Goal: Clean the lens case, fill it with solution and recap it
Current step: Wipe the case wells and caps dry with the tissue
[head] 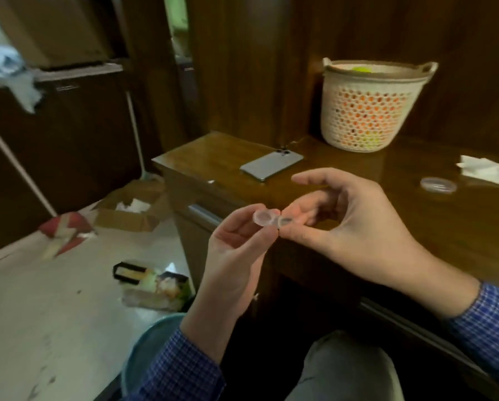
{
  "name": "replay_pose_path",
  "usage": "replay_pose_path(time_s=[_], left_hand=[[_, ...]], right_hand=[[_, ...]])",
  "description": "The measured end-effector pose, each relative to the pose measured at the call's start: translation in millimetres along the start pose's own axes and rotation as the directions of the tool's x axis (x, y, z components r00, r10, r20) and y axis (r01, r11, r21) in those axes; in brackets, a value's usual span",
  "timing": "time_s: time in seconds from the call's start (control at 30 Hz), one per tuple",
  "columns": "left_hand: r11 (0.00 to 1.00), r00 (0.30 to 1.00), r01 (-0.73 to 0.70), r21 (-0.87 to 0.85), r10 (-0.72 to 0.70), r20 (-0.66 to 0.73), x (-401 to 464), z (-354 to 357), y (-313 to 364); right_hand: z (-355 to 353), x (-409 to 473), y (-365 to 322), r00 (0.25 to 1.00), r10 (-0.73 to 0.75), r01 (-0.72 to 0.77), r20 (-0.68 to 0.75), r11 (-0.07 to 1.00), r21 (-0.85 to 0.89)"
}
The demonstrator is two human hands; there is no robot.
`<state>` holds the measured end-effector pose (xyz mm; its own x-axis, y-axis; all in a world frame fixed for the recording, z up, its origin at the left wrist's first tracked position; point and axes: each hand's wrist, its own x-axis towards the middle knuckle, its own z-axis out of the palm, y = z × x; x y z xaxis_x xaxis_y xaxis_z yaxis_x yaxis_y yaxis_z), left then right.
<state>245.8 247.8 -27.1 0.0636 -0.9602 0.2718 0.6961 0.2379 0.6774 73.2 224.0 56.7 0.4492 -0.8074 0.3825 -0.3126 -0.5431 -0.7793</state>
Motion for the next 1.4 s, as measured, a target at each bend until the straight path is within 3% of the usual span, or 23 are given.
replay_pose_path(time_s=[0.37,0.5,0.63,0.8,0.87,0.93,1.0,1.07,1.1,1.23,1.4], left_hand=[[0.983,0.955,-0.138,0.117,0.164,-0.248,-65,-105,91],[0.956,0.943,-0.189,0.225,0.24,-0.229,-76,-128,109],[0.95,0.922,-0.216,0.227,0.275,-0.273,-84,-154,119],[0.901,0.872,-0.109,0.419,0.29,-0.396,-96,-197,119],[0.812,0.872,-0.016,0.584,0.296,-0.388,-101,-217,117],[0.637,0.896,0.085,0.767,0.287,-0.338,-103,-239,112],[0.306,0.926,0.183,0.934,0.266,-0.269,-101,-262,103],[-0.048,0.956,0.232,0.972,0.195,-0.218,-96,-279,90],[-0.167,0.968,0.239,0.956,0.123,-0.22,-92,-285,82],[-0.374,0.934,0.268,0.888,-0.124,-0.334,-80,-295,50],[-0.434,0.936,0.265,0.861,-0.1,-0.339,-71,-295,35]], right_hand=[[146,32,-53,0.989,-0.028,0.031,0.147,0.999,-0.02],[182,41,-57,0.98,-0.07,0.074,0.188,0.997,-0.012],[207,46,-53,0.975,-0.074,0.073,0.212,0.997,0.013],[214,49,-29,0.967,-0.053,0.05,0.249,0.999,0.018],[213,50,-15,0.968,-0.037,0.035,0.246,0.999,0.012],[214,50,-1,0.969,-0.02,0.024,0.247,1.0,-0.011],[215,49,11,0.967,0.0,0.01,0.254,0.999,-0.04],[217,48,20,0.96,0.014,0.006,0.279,0.998,-0.07],[218,48,23,0.954,0.017,0.009,0.3,0.996,-0.085],[219,46,31,0.924,0.004,0.04,0.383,0.994,-0.107],[216,45,37,0.911,0.0,0.051,0.413,0.992,-0.111]])
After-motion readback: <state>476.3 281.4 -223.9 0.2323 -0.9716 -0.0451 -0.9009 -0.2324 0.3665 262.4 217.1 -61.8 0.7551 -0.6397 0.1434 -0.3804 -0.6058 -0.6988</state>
